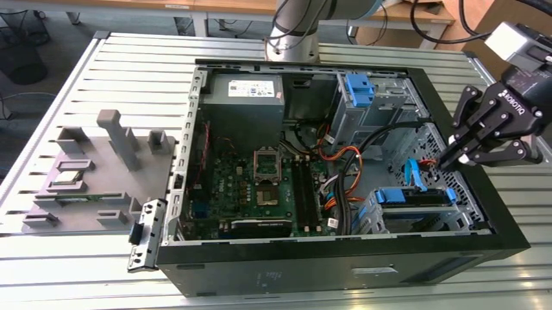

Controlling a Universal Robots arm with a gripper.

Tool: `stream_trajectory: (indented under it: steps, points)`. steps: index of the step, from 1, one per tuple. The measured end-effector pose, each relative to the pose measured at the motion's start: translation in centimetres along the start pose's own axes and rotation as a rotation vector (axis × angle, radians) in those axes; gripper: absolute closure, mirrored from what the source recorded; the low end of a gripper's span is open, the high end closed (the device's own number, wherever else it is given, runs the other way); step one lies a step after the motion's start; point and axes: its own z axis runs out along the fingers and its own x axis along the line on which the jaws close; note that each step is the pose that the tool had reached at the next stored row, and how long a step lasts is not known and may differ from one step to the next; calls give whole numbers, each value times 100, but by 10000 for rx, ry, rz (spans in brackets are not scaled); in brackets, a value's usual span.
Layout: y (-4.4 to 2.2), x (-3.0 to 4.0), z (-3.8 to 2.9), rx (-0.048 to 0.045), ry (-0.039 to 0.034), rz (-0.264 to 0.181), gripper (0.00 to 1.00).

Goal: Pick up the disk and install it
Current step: 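Insert the second disk wire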

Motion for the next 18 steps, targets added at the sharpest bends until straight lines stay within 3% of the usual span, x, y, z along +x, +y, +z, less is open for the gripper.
stream_trajectory:
  steps: [3,5,18]
  points:
    - [19,1,12,14,243,66,76]
    - [22,0,16,19,322,83,76]
    - [30,3,-5,20,332,86,76]
